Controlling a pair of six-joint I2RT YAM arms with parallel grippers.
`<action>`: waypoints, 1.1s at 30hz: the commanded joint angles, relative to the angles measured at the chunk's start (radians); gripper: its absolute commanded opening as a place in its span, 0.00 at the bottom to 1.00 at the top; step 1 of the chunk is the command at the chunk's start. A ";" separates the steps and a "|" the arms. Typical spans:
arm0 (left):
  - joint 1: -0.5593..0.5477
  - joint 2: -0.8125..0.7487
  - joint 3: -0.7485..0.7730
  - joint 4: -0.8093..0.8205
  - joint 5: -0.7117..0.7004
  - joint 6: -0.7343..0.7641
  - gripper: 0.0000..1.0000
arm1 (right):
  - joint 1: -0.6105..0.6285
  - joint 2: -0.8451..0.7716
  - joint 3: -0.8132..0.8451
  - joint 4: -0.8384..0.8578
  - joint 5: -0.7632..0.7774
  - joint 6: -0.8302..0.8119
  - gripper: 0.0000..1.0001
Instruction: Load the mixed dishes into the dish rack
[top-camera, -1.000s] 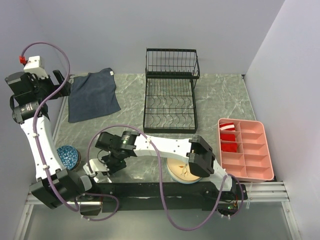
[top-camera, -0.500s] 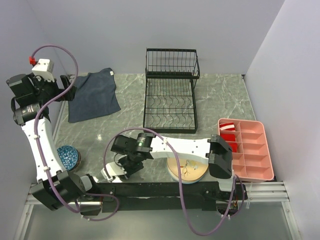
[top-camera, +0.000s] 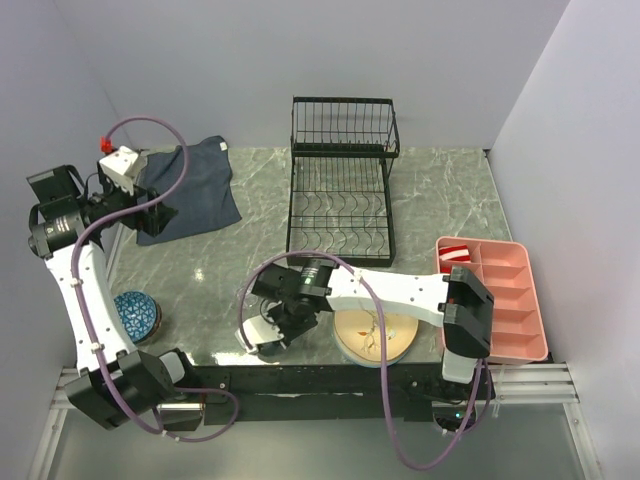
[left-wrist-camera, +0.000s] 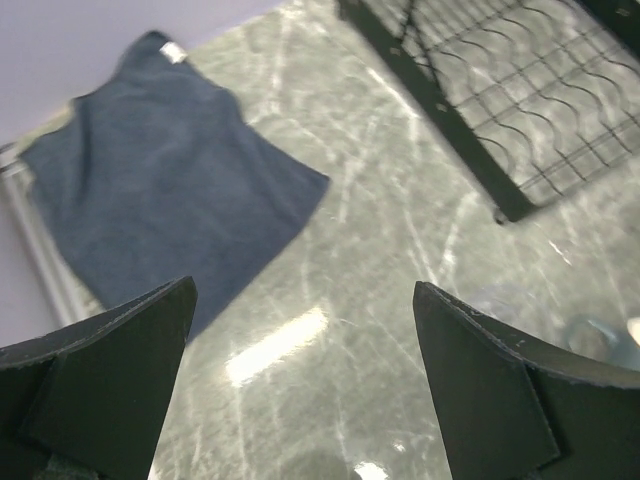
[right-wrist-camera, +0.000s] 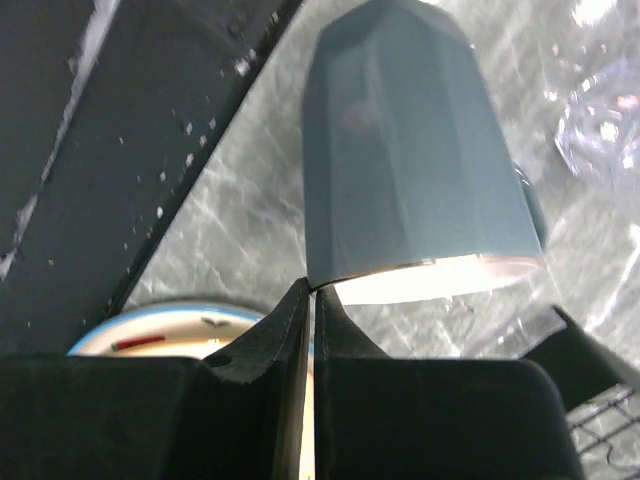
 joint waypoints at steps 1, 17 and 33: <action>-0.018 -0.053 -0.037 -0.022 0.096 0.080 0.96 | -0.015 -0.080 0.024 -0.008 0.006 -0.007 0.00; -0.123 -0.070 -0.117 0.133 -0.030 -0.065 0.96 | -0.050 -0.146 0.007 0.026 0.018 -0.018 0.00; -0.189 -0.092 -0.171 0.178 -0.099 -0.094 0.96 | -0.031 -0.134 -0.026 -0.020 -0.089 0.020 0.10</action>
